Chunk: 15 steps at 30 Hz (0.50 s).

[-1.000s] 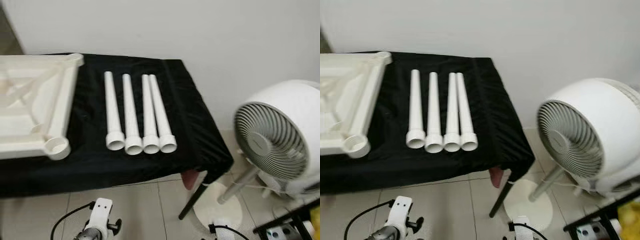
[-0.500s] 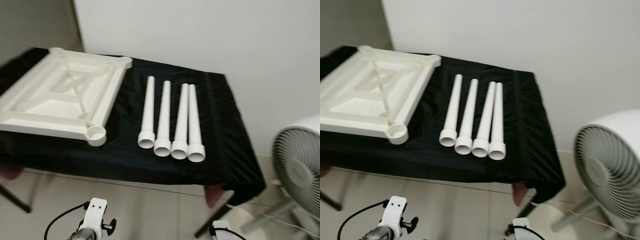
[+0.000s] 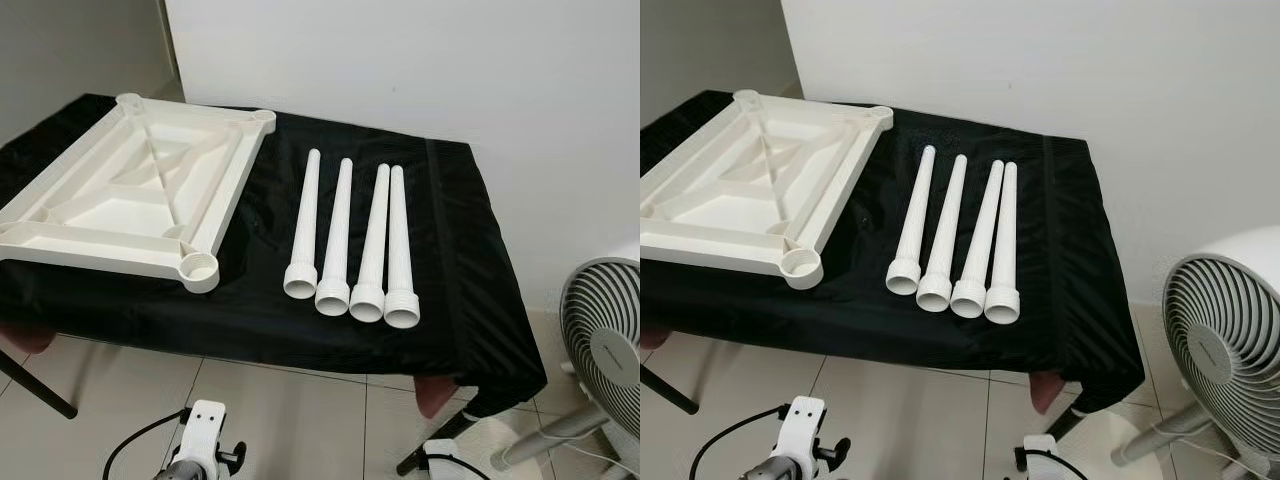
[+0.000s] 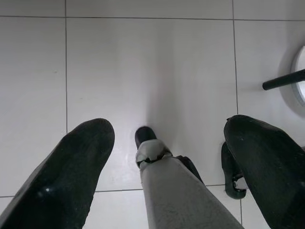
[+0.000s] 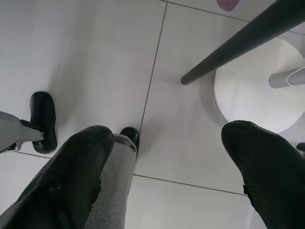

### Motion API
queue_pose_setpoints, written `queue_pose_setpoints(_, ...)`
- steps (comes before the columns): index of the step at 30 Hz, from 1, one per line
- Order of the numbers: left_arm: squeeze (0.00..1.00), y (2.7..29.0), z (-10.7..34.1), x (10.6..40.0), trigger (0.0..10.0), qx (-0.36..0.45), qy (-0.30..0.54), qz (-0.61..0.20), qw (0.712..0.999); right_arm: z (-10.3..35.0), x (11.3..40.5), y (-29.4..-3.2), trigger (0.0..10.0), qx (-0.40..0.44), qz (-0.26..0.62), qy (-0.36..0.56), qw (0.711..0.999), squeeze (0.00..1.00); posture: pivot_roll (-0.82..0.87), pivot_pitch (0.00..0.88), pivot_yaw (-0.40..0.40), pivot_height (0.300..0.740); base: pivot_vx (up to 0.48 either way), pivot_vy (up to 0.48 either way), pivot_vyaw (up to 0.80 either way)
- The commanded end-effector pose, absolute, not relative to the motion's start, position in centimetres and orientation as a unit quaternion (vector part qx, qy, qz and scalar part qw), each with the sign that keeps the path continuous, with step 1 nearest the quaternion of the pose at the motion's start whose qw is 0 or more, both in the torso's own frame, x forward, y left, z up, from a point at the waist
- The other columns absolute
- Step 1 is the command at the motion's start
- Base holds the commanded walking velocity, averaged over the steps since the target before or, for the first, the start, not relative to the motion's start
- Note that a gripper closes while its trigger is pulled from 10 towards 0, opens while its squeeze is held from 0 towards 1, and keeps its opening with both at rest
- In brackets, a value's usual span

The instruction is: Building children table

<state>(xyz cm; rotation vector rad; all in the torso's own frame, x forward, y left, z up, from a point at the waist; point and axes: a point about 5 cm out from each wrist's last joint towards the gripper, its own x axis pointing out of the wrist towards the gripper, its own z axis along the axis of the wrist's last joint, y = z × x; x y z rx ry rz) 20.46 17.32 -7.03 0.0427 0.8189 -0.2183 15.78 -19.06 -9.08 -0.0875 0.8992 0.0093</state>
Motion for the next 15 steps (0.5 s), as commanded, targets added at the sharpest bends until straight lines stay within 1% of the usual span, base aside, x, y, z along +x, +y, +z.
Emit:
queue_pose_setpoints(1, 0.0, 17.6, -7.4, 19.9, 10.0, 0.024, 0.411, -0.096, 0.906, -9.4, 15.0, -19.3, 10.0, -0.036, -0.008, 0.448, 0.893, 0.0, -0.04, 0.0, -0.042, 0.74, 0.0, 0.0, 0.0)
queue_pose_setpoints(2, 0.0, 17.6, -7.4, 19.9, 10.0, 0.024, 0.411, -0.096, 0.906, -9.4, 15.0, -19.3, 10.0, -0.036, -0.008, 0.448, 0.893, 0.0, -0.04, 0.0, -0.042, 0.74, 0.0, 0.0, 0.0)
queue_pose_setpoints(7, 0.0, 18.1, -7.5, 19.7, 10.0, 0.019, 0.415, -0.078, 0.906, -9.6, 14.4, -19.8, 10.0, -0.039, -0.015, 0.457, 0.889, 0.0, -0.04, 0.0, -0.043, 0.74, 0.0, 0.278, 0.0)
queue_pose_setpoints(9, 0.0, 18.4, -7.5, 19.7, 10.0, 0.008, 0.415, -0.062, 0.908, -9.7, 14.0, -19.9, 10.0, -0.039, -0.015, 0.463, 0.885, 0.0, -0.04, 0.0, -0.046, 0.74, 0.0, 0.3, 0.0)
queue_pose_setpoints(15, 0.0, 18.6, -7.4, 19.7, 10.0, 0.011, 0.415, -0.061, 0.908, -9.9, 13.6, -19.9, 10.0, -0.042, -0.013, 0.468, 0.882, 0.0, -0.03, 0.0, -0.048, 0.74, 0.0, 0.346, 0.0)
